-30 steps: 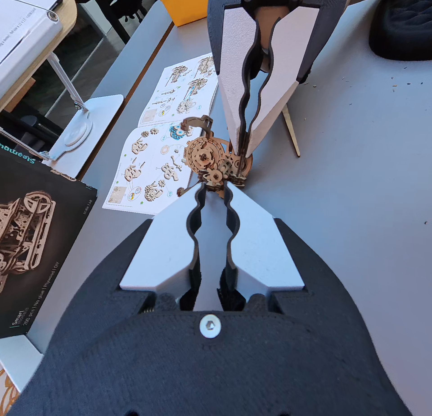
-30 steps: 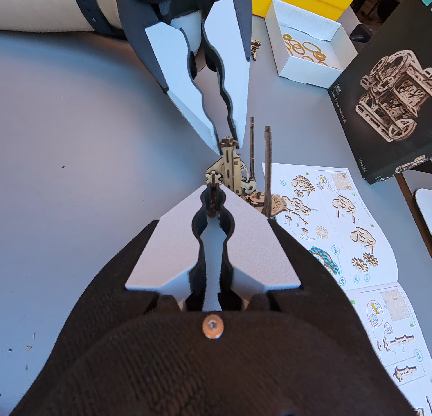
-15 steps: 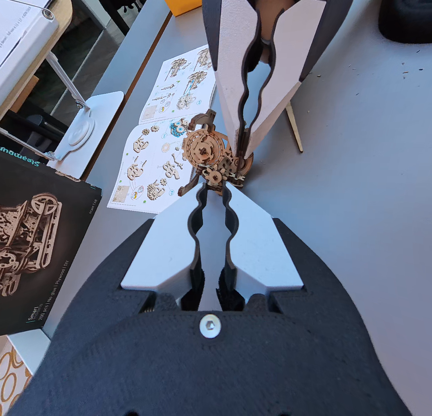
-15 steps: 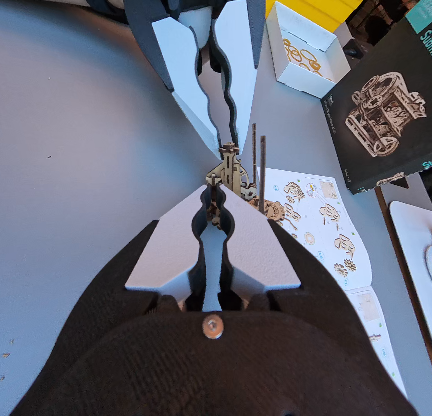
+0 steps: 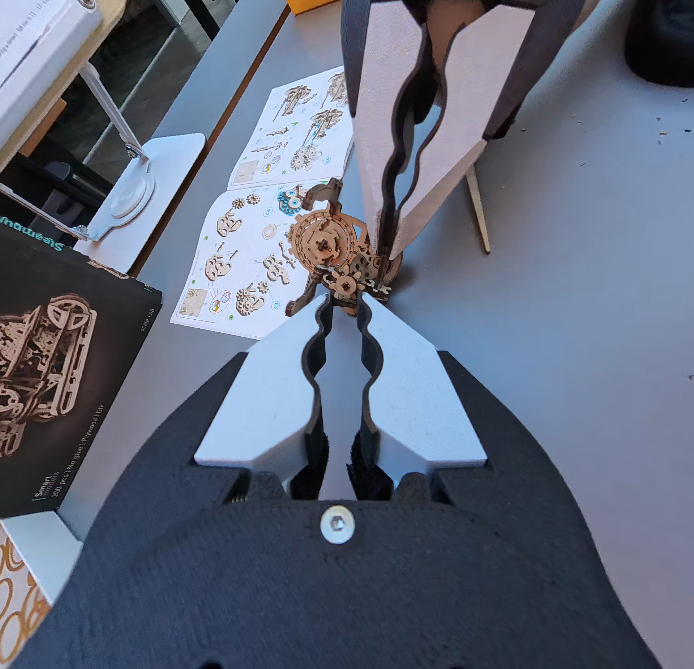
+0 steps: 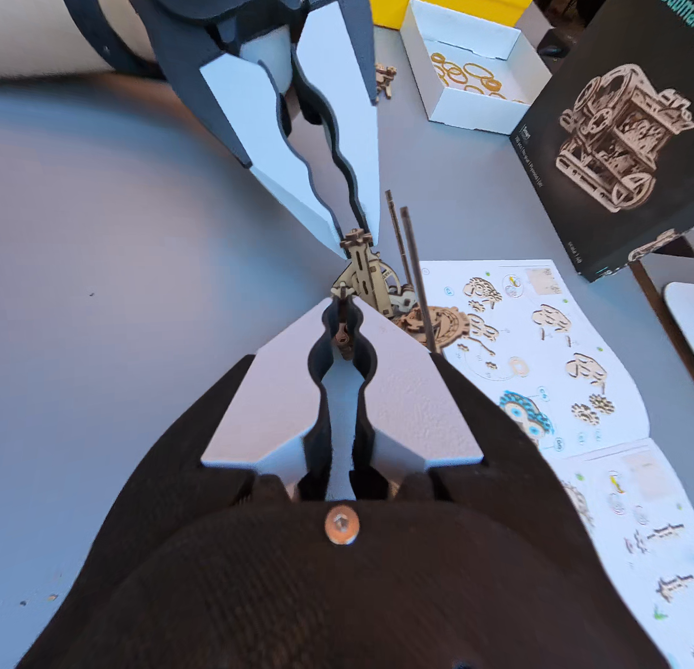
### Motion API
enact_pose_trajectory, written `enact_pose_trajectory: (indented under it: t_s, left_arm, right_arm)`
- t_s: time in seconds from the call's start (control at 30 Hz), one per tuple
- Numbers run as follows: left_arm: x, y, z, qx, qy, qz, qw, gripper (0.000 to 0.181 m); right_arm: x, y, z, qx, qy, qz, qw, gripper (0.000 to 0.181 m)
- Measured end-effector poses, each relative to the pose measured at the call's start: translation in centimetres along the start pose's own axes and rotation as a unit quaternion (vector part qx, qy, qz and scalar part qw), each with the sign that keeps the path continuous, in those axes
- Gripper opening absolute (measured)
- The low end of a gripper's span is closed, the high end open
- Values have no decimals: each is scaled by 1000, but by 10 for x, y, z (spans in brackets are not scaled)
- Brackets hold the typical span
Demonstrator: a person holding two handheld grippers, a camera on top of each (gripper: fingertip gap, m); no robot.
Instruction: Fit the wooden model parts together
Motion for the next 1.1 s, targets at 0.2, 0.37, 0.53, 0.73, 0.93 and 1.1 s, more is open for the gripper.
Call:
enact_pose_trajectory:
  t_s: [0.2, 0.37, 0.53, 0.73, 0.93, 1.1]
  left_arm:
    - [0, -1, -2, -34, -12, 0, 999, 10]
    - [0, -2, -3, -45, -16, 1, 999, 10]
    - [-1, -2, -4, -60, -17, 3, 998, 10]
    - [-1, -1, -6, -82, -20, 2, 996, 10]
    - [-1, -1, -5, -83, -22, -1, 996, 10]
    - [0, 0, -4, -83, -22, -2, 996, 10]
  right_arm:
    - [2, -6, 1, -49, -4, 5, 999, 0]
    - [3, -10, -2, -118, -27, 1, 993, 0]
    - [3, -6, -1, -88, -17, 13, 996, 0]
    - [3, -5, 1, -53, -14, -7, 998, 0]
    - [4, -4, -2, -85, -44, -54, 994, 0]
    - [4, -1, -3, -106, -53, -78, 990, 0]
Point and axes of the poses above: each gripper's, where its closed fingertips meet, x out along the fingers, y out of its top, z = x × y across the jaws, the point moved 5 cm from there along -x, back along the fingers, and after that the axes turned 6 degrees about -z, right-handed, at the moved point
